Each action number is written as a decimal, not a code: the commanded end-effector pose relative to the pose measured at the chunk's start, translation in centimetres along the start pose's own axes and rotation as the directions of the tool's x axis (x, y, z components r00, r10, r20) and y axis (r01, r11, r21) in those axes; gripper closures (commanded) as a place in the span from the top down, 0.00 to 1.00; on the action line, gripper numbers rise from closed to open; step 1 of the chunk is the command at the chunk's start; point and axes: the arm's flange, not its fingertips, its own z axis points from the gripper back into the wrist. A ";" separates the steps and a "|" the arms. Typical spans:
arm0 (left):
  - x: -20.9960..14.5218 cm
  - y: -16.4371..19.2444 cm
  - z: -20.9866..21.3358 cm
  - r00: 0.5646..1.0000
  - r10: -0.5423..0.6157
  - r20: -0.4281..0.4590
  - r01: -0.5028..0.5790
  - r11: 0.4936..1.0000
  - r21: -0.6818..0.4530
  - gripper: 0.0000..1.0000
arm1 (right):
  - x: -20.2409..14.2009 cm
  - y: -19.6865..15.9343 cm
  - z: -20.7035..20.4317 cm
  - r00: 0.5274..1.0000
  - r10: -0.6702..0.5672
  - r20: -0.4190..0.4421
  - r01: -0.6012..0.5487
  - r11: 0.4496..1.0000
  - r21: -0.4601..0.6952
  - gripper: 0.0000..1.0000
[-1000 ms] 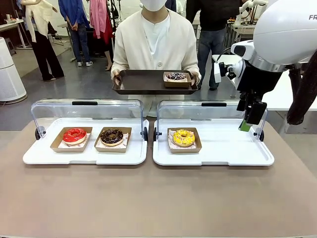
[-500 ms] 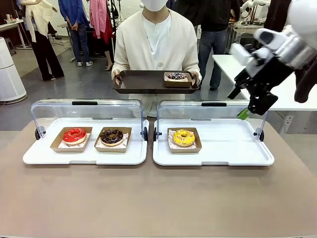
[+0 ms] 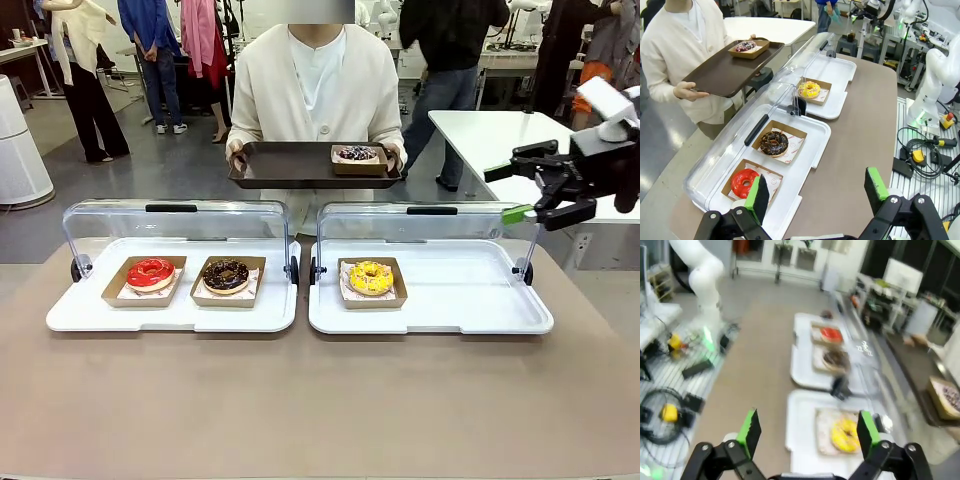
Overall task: Provide the desired donut to the person.
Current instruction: Place the picked Paper togo box onto the Handle tray extended by the person.
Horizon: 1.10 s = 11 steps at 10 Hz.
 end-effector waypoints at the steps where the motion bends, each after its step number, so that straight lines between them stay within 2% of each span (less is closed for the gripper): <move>1: 0.0 0.1 0.0 1.000 -0.021 0.022 0.021 1.000 -0.005 1.00 | -1.2 1.9 2.1 0.996 -0.083 0.037 0.081 0.995 0.052 1.00; 3: 0.0 0.1 0.0 1.000 -0.021 0.022 0.021 1.000 -0.005 1.00 | -2.9 4.2 4.9 0.989 -0.142 0.029 0.142 0.990 0.003 1.00; 6: 0.0 0.1 0.0 1.000 -0.021 0.022 0.021 1.000 -0.005 1.00 | -4.2 6.0 7.8 0.970 -0.235 -0.064 0.228 0.969 -0.090 1.00; 11: 0.0 0.1 0.0 1.000 -0.021 0.022 0.021 1.000 -0.005 1.00 | -4.6 8.1 11.7 0.964 -0.259 -0.055 0.251 0.960 -0.125 1.00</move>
